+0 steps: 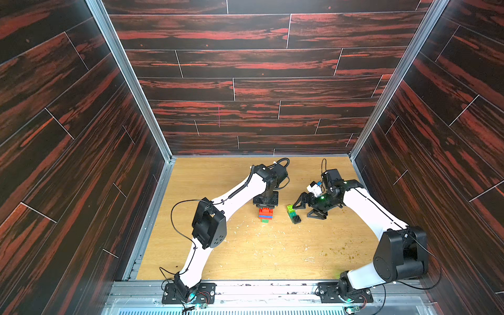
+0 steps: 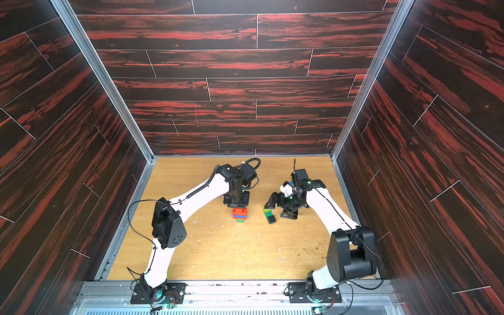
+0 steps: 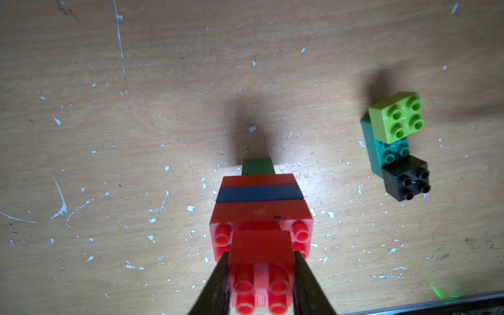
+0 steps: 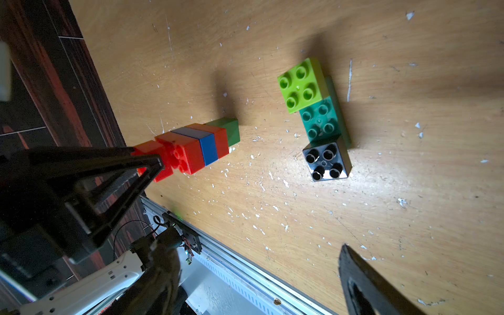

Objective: Assemble a carrot with lego
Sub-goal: Assemble the lego brick with the lego brick.

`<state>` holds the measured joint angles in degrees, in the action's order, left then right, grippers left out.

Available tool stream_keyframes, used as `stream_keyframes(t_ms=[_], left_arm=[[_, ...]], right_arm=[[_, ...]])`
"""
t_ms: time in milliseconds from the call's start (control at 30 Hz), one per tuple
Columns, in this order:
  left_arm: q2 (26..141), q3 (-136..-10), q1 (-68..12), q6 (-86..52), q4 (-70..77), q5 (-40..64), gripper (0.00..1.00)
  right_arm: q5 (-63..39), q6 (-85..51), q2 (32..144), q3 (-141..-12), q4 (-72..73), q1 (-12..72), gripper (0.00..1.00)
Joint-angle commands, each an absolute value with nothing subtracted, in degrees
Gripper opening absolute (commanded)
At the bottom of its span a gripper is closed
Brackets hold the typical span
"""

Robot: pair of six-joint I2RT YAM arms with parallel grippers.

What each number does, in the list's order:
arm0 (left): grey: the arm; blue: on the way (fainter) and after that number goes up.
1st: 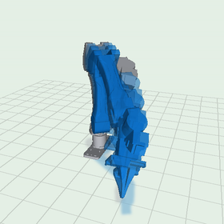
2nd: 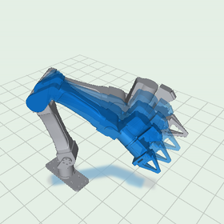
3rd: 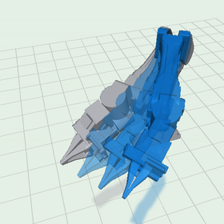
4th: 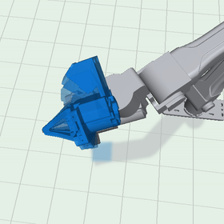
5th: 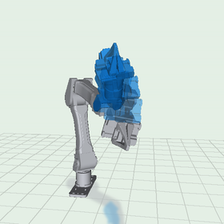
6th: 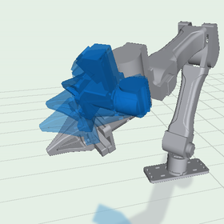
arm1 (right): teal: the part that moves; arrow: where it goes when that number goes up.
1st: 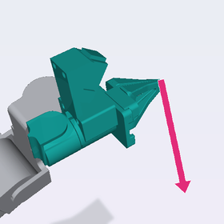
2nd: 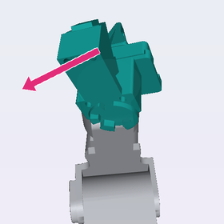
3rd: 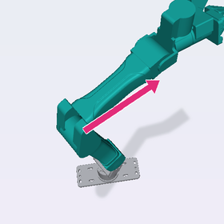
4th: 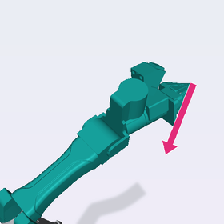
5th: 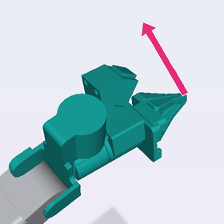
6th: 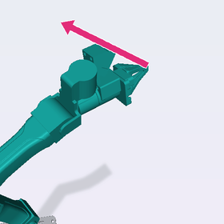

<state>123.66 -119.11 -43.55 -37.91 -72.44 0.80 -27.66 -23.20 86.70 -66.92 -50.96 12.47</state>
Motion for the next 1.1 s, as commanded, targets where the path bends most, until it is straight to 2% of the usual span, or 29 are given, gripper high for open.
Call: stream_keyframes(t_ms=[0, 600, 1067], left_arm=[[123.97, -120.5, -43.29, -37.95, -74.29, -0.74, 0.18], [124.79, -116.37, -43.42, -37.71, -73.14, 1.29, 0.18], [125.42, -120.46, -44.29, -36.47, -76.38, -1.15, 0.17]], right_arm=[[-28.04, -23.49, 87.54, -66.6, -50.98, 12.24, 0.92], [-27.86, -23.56, 87.39, -66.34, -50.98, 12.22, 0.92], [-27.95, -23.64, 87.76, -66.35, -50.71, 12.22, 0.92]])
